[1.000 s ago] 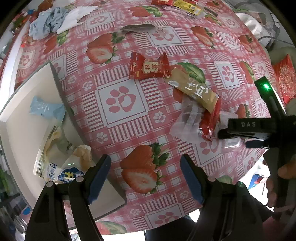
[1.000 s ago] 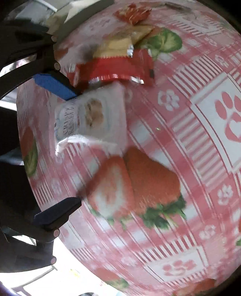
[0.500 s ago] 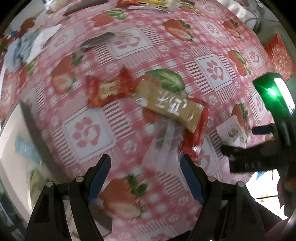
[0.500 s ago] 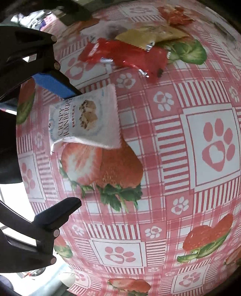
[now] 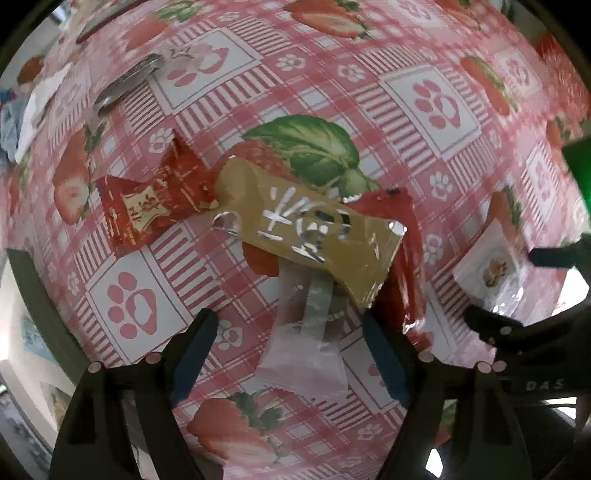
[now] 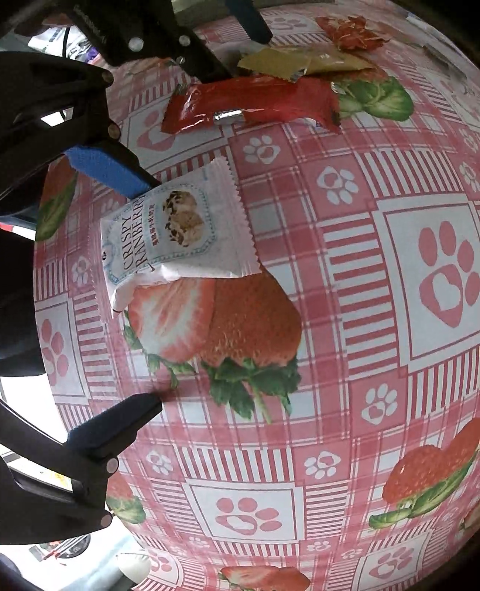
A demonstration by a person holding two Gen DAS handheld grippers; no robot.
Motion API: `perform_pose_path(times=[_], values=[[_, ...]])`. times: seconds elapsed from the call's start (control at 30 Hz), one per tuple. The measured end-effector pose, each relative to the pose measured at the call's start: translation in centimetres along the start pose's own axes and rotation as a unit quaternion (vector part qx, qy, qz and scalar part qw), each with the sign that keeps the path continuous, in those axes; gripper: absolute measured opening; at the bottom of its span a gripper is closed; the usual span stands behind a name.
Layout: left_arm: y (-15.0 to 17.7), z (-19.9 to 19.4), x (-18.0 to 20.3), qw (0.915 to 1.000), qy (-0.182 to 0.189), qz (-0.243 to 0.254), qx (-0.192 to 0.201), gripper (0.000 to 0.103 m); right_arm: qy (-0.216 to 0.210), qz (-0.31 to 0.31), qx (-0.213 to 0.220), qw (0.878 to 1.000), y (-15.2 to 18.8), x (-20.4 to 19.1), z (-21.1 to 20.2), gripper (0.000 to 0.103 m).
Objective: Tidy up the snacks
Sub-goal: 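Grasp a white Crispy Cranberry packet with the right tool while the left grasps a clear wrapper, then lift both held snacks off the tablecloth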
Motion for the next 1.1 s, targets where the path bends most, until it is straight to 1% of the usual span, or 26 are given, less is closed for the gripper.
perform_pose_path(times=[0.1,0.13,0.23,0.27,0.3,0.33,0.37,0.4,0.43,0.47,0.5,0.53,0.57,0.6,0.63,0.73,0.8,0.93,1.1], values=[[-0.2,0.1,0.4,0.9999,0.001,-0.010,0.001,0.084,-0.001,0.001,0.001,1.000,0.6,-0.4,0.4,0.103],[-0.3,0.1,0.5,0.9999,0.000,-0.011,0.000,0.085,0.000,0.002,0.000,1.000,0.5,-1.6,-0.1,0.103],[0.4,-0.1,0.9,0.9999,-0.002,-0.015,-0.002,0.084,0.003,-0.004,-0.015,1.000,-0.5,-2.1,-0.3,0.103],[0.4,-0.1,1.1,0.9999,-0.001,-0.017,-0.004,0.083,0.006,-0.011,-0.016,1.000,-1.5,-2.5,0.2,0.103],[0.6,-0.5,0.7,0.9998,0.000,-0.018,-0.004,0.079,0.009,-0.020,-0.016,1.000,-4.2,-3.4,1.2,0.103],[0.6,-0.8,0.5,0.9998,0.000,-0.018,-0.003,0.076,0.015,-0.036,-0.016,0.999,-4.6,-4.0,1.1,0.103],[0.6,-1.0,0.7,0.9998,0.000,-0.018,-0.001,0.069,0.019,-0.048,-0.016,0.999,-4.5,-4.7,0.9,0.100],[0.6,-1.3,0.8,0.9998,0.000,-0.019,0.001,0.060,0.021,-0.060,-0.014,0.998,-4.4,-5.2,0.7,0.094],[0.6,-1.5,0.9,0.9998,0.000,-0.019,0.003,0.055,0.024,-0.071,-0.013,0.997,-4.2,-5.7,0.6,0.091],[0.5,-1.8,0.8,0.9998,0.001,-0.020,0.004,0.044,0.025,-0.078,-0.013,0.997,-4.2,-6.1,0.5,0.084],[0.4,-2.0,0.8,0.9998,0.001,-0.021,0.004,0.035,0.027,-0.088,-0.013,0.996,-4.1,-6.7,0.3,0.077],[0.4,-2.1,0.8,0.9997,0.002,-0.023,0.003,0.034,0.029,-0.095,-0.011,0.995,-4.0,-7.2,0.2,0.072],[0.4,-2.2,0.7,0.9996,0.007,-0.026,0.002,0.034,0.031,-0.102,-0.010,0.994,-4.0,-7.5,0.1,0.062],[0.5,-2.2,0.5,0.9995,0.012,-0.030,0.000,0.033,0.032,-0.110,-0.007,0.993,-3.9,-8.1,-0.2,0.048],[0.6,-2.2,0.4,0.9994,0.014,-0.033,-0.002,0.033,0.033,-0.119,-0.005,0.992,-3.8,-8.6,-0.4,0.041],[1.3,-2.4,-0.2,0.9988,0.020,-0.045,-0.004,0.033,0.017,-0.114,-0.005,0.993,-4.0,-9.1,-0.5,0.041],[2.1,-2.8,-0.8,0.9981,0.028,-0.055,0.000,0.033,-0.019,-0.094,-0.003,0.995,-4.3,-9.2,-1.1,0.041],[3.7,-3.9,-1.5,0.9970,0.039,-0.065,0.012,0.033,-0.041,-0.065,0.010,0.997,-4.9,-9.4,-2.0,0.041],[5.3,-5.6,-1.9,0.9965,0.046,-0.058,0.039,0.033,-0.056,-0.046,0.033,0.997,-4.9,-9.9,-3.5,0.041]])
Point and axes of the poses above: each gripper's, at about its wrist camera, not at the fingertips, and z roughly the way its jaws point, x to its right, y to its underside, the point moved 2 cm from there along z, roughly the way its jaws point, and after that the axes turned 15 degrees about -y, right-handed, at the moved point
